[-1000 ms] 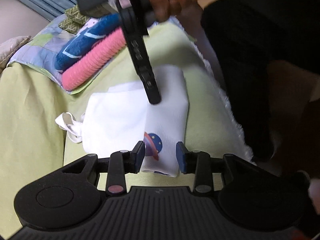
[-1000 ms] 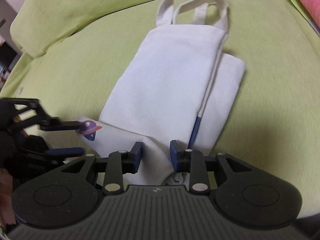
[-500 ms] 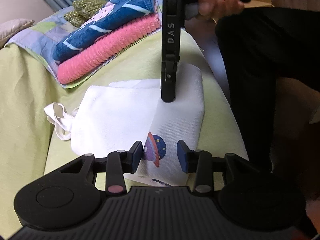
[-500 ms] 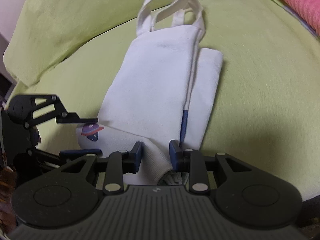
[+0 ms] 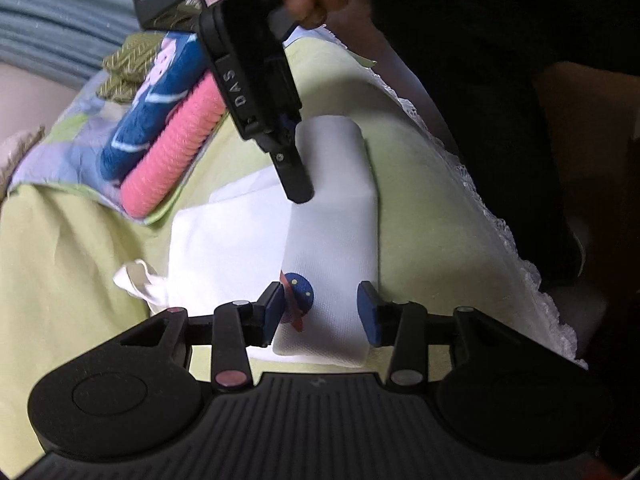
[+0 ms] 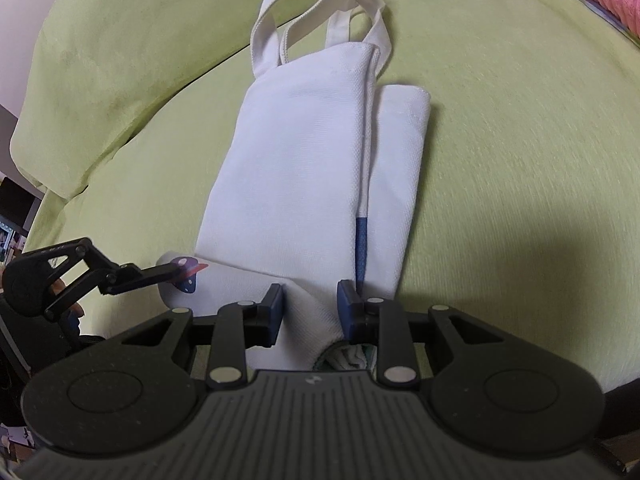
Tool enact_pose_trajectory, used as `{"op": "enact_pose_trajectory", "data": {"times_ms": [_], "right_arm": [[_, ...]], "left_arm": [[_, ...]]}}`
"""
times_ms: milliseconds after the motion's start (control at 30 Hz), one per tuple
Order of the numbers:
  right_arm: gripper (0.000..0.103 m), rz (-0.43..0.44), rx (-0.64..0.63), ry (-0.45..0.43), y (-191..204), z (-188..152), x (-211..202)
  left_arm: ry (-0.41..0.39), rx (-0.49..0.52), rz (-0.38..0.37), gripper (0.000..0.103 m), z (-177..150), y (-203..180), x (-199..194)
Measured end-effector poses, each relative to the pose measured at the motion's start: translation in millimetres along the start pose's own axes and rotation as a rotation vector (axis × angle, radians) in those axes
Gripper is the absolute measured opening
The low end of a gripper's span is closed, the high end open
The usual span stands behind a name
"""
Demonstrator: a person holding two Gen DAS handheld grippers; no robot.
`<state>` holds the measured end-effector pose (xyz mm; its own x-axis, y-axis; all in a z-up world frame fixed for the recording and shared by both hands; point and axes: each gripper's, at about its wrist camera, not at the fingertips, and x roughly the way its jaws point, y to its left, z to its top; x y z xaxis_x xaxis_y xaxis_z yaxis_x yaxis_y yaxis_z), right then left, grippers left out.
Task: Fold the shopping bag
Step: 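Press the folded bag flat with the left gripper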
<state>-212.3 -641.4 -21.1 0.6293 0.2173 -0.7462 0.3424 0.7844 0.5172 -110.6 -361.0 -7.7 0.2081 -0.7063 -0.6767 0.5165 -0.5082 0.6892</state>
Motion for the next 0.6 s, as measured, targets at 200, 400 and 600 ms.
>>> {"op": "enact_pose_trajectory", "data": {"times_ms": [200, 400, 600], "right_arm": [[0.023, 0.004, 0.027, 0.022, -4, 6, 2], [0.022, 0.013, 0.034, 0.026, -6, 8, 2], [0.022, 0.024, 0.038, 0.020, -8, 5, 0]], "left_arm": [[0.008, -0.157, -0.127, 0.050, -5, 25, 17], [0.026, -0.034, -0.095, 0.058, 0, 11, 19], [0.057, 0.086, -0.027, 0.058, 3, -8, 22]]}}
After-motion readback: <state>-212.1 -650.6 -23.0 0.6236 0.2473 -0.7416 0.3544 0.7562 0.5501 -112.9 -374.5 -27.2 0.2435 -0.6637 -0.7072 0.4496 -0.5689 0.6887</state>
